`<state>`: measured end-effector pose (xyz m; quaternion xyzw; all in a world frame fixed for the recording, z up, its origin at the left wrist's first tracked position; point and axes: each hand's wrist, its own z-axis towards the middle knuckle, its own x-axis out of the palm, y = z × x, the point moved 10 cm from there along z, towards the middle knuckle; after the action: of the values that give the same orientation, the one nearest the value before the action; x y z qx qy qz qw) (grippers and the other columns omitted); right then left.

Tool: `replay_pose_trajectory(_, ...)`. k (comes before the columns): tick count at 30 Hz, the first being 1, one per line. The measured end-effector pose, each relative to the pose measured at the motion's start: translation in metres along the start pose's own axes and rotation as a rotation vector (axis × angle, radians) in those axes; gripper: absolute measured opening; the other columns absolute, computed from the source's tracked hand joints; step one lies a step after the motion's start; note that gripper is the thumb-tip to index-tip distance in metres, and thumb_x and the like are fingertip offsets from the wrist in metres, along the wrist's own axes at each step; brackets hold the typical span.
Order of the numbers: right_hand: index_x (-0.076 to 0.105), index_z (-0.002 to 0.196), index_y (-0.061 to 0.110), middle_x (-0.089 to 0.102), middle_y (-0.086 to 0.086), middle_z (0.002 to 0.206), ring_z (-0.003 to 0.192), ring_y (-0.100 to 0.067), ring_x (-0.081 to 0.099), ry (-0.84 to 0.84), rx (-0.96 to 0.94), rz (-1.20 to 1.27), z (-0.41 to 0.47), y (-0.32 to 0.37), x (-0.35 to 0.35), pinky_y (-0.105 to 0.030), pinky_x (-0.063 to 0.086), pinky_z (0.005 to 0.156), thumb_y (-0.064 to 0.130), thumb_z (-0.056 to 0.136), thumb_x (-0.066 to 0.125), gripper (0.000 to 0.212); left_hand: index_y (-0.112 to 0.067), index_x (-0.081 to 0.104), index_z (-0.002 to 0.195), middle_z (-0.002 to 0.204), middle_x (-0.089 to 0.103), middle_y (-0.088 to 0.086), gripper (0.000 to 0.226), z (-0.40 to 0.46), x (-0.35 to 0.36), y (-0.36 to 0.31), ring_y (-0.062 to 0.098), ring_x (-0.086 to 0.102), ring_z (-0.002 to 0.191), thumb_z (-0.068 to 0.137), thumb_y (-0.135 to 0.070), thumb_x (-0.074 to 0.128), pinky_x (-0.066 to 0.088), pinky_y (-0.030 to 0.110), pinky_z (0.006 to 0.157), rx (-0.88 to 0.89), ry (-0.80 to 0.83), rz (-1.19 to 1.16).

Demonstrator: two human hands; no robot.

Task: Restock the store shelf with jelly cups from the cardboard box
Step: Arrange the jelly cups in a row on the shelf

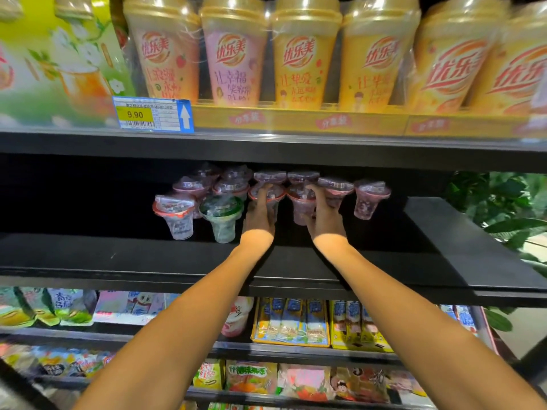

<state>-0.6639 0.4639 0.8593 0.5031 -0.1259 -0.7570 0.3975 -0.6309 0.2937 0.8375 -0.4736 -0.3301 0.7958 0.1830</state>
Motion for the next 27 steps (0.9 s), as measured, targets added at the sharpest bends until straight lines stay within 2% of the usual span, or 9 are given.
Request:
replay_pose_trajectory(5, 0.029, 0.155, 0.034, 0.065, -0.018, 0.120, 0.103, -0.035, 0.068, 0.044, 0.022, 0.004, -0.001, -0.004, 0.003, -0.048, 0.057, 0.090, 0.007, 0.094, 0.065, 0.076, -0.045, 0.012, 0.156, 0.113, 0.062, 0.018, 0.088, 0.001, 0.001, 0.000, 0.032, 0.065, 0.089, 0.092, -0.001, 0.054, 0.055, 0.049, 0.086, 0.014, 0.049, -0.003)
replay_pose_trajectory(8, 0.015, 0.156, 0.048, 0.063, -0.017, 0.131, 0.105, -0.036, 0.069, 0.117, 0.054, -0.001, -0.007, -0.008, 0.002, -0.051, 0.057, 0.092, 0.015, 0.092, 0.069, 0.090, -0.051, 0.006, 0.155, 0.128, 0.056, 0.022, 0.085, -0.009, -0.003, -0.001, 0.041, 0.065, 0.089, 0.097, -0.009, 0.051, 0.051, 0.038, 0.069, -0.014, 0.113, 0.042)
replay_pose_trajectory(10, 0.010, 0.154, 0.052, 0.059, -0.015, 0.137, 0.110, -0.035, 0.066, 0.134, 0.059, -0.002, -0.017, -0.007, -0.005, -0.051, 0.057, 0.093, 0.020, 0.092, 0.070, 0.093, -0.028, 0.029, 0.152, 0.115, 0.057, 0.020, 0.057, -0.025, -0.005, 0.002, 0.040, 0.063, 0.086, 0.100, -0.021, 0.052, 0.044, 0.034, 0.066, -0.047, 0.203, 0.119)
replay_pose_trajectory(11, 0.012, 0.154, 0.052, 0.058, -0.013, 0.139, 0.114, -0.033, 0.064, 0.132, 0.052, 0.009, -0.023, -0.006, -0.010, -0.050, 0.056, 0.094, 0.023, 0.092, 0.071, 0.090, -0.009, 0.047, 0.133, 0.101, 0.057, 0.019, 0.037, -0.035, -0.007, 0.005, 0.034, 0.060, 0.078, 0.101, -0.028, 0.052, 0.041, 0.032, 0.064, -0.082, 0.257, 0.164)
replay_pose_trajectory(13, 0.025, 0.154, 0.042, 0.061, -0.010, 0.137, 0.116, -0.030, 0.064, 0.119, 0.034, -0.002, -0.037, -0.002, -0.021, -0.045, 0.056, 0.094, 0.031, 0.093, 0.070, 0.077, -0.006, 0.049, 0.097, 0.090, 0.053, 0.016, 0.033, -0.054, -0.016, 0.007, 0.025, 0.051, 0.067, 0.101, -0.038, 0.054, 0.036, 0.033, 0.056, -0.104, 0.298, 0.193)
replay_pose_trajectory(14, 0.036, 0.152, 0.031, 0.064, -0.010, 0.133, 0.114, -0.029, 0.065, 0.120, 0.047, -0.048, -0.044, -0.001, -0.028, -0.043, 0.056, 0.093, 0.036, 0.093, 0.069, 0.068, -0.007, 0.048, 0.105, 0.095, 0.053, 0.015, 0.035, -0.063, -0.021, 0.003, 0.025, 0.052, 0.073, 0.100, -0.041, 0.055, 0.037, 0.034, 0.056, -0.067, 0.301, 0.186)
replay_pose_trajectory(17, 0.053, 0.143, 0.019, 0.065, -0.006, 0.131, 0.118, -0.025, 0.064, 0.124, 0.022, -0.129, -0.070, 0.011, -0.042, -0.043, 0.056, 0.094, 0.047, 0.094, 0.065, 0.057, -0.019, 0.035, 0.149, 0.134, 0.049, 0.010, 0.060, -0.094, -0.031, -0.011, 0.028, 0.051, 0.120, 0.099, -0.044, 0.056, 0.049, 0.043, 0.092, 0.118, 0.360, 0.185)
replay_pose_trajectory(20, 0.048, 0.146, 0.029, 0.056, 0.006, 0.145, 0.134, -0.015, 0.052, 0.150, -0.116, -0.101, -0.102, 0.045, -0.046, -0.040, 0.047, 0.109, 0.044, 0.098, 0.061, 0.052, -0.029, 0.026, 0.157, 0.162, 0.028, -0.001, 0.067, -0.126, -0.044, -0.013, 0.019, 0.025, 0.150, 0.099, -0.044, 0.056, 0.031, 0.040, 0.119, 0.261, 0.402, 0.220)
replay_pose_trajectory(27, 0.047, 0.149, 0.026, 0.048, 0.006, 0.152, 0.144, -0.014, 0.039, 0.231, -0.202, -0.161, -0.186, 0.111, 0.006, -0.038, 0.035, 0.119, 0.043, 0.099, 0.061, 0.054, -0.018, 0.043, 0.152, 0.162, 0.033, 0.006, 0.063, -0.178, -0.107, 0.038, 0.028, 0.023, 0.152, 0.099, -0.051, 0.048, 0.026, 0.048, 0.122, 0.589, 0.324, 0.368)
